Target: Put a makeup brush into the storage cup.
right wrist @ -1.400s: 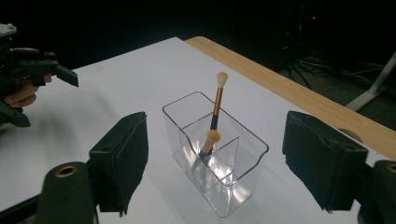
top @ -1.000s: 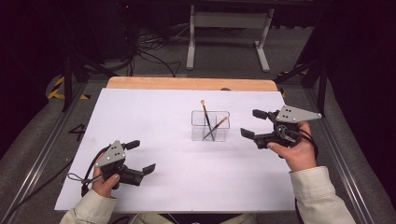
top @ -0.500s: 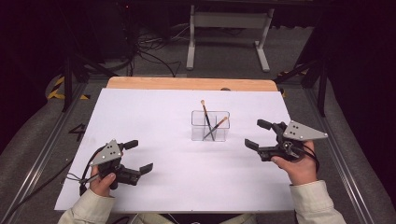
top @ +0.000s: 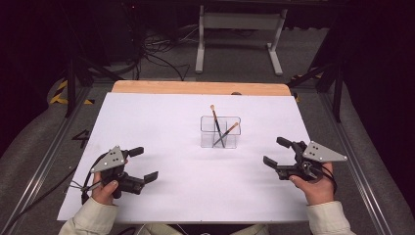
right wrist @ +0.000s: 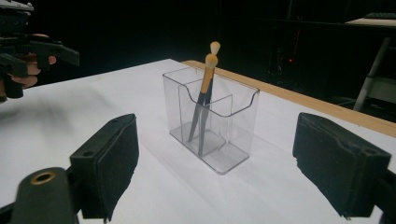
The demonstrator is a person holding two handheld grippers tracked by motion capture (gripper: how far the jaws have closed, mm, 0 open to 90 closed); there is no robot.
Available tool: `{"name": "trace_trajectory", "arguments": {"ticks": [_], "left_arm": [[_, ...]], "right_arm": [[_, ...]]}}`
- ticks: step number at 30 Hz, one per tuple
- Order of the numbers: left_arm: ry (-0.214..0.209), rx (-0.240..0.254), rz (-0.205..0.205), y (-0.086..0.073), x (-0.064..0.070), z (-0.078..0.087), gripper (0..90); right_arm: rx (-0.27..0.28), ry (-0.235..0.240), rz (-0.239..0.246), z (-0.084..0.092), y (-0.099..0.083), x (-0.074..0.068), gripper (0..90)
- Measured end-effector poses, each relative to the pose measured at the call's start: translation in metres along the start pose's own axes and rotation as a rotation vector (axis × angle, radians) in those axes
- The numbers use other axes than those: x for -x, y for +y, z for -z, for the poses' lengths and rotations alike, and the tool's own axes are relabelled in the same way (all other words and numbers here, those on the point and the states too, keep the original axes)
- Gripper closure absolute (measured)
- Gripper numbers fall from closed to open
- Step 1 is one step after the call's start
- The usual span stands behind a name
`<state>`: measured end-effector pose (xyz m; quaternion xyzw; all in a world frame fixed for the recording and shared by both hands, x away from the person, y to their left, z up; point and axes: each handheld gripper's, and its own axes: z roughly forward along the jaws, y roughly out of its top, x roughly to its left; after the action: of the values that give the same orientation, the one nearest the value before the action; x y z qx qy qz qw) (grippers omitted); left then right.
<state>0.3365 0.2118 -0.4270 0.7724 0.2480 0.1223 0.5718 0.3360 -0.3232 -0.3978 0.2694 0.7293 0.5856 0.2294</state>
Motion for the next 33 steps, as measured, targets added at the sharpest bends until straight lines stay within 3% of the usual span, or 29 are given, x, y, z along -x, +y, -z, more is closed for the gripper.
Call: {"name": "trace_trajectory", "arguments": {"ticks": [4,12,33], "left_arm": [[0.001,0.0,-0.002,-0.001,-0.002,0.001,0.4],[0.004,0.001,0.002,-0.004,-0.005,0.003,0.4],[0.002,0.017,0.03,-0.013,-0.016,0.004,0.3]], "right_arm": [[0.004,-0.025,0.012,0.001,-0.009,-0.002,15.0],[-0.025,-0.014,0.013,-0.006,-0.022,-0.004,15.0],[-0.035,-0.031,0.012,-0.025,-0.046,-0.017,15.1]]}}
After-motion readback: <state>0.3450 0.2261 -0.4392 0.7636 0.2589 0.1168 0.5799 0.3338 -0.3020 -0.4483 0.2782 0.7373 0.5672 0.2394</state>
